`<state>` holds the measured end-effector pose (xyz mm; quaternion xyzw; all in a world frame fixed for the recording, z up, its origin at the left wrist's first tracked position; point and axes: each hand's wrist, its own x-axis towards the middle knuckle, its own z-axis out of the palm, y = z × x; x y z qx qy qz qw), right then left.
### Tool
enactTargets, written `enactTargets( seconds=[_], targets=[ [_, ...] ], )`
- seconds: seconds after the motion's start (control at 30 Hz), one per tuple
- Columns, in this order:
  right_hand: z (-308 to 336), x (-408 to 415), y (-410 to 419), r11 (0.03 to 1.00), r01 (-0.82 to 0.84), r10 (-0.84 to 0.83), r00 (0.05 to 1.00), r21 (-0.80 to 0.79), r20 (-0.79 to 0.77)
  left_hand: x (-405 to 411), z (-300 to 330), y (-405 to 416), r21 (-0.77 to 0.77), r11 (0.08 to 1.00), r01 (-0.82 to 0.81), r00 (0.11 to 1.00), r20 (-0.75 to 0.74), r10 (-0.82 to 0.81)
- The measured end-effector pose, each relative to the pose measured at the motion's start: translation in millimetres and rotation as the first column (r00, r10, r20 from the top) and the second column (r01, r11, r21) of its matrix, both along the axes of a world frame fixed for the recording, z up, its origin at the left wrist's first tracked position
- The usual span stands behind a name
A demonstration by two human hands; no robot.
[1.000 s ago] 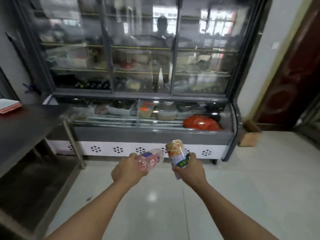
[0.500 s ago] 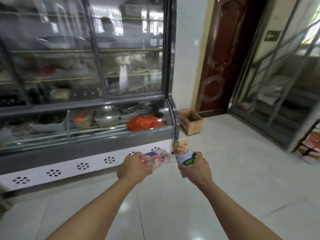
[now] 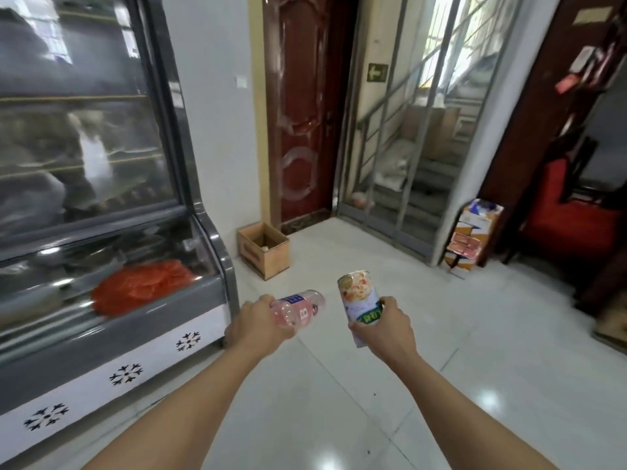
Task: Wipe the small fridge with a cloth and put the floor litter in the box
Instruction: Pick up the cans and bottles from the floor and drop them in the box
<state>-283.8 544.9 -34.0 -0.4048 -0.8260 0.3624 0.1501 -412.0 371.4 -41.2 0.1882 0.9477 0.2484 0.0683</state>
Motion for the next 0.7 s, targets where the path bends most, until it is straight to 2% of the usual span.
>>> enactTargets(
  seconds=[0.37, 0.7],
  targets=[
    [2.6, -63.7, 167.1, 0.983, 0.181, -0.182, 0.983, -0.04, -0.014, -94.7, 11.8, 187.3, -0.034, 0.981, 0.193, 0.98, -0.035, -0.194],
    [-4.0, -135.3, 374.1, 0.988, 0.151, -0.152, 0.988, -0.028, -0.037, -152.5, 11.7, 385.5, -0.047, 0.987, 0.151, 0.985, -0.075, -0.154]
  ],
)
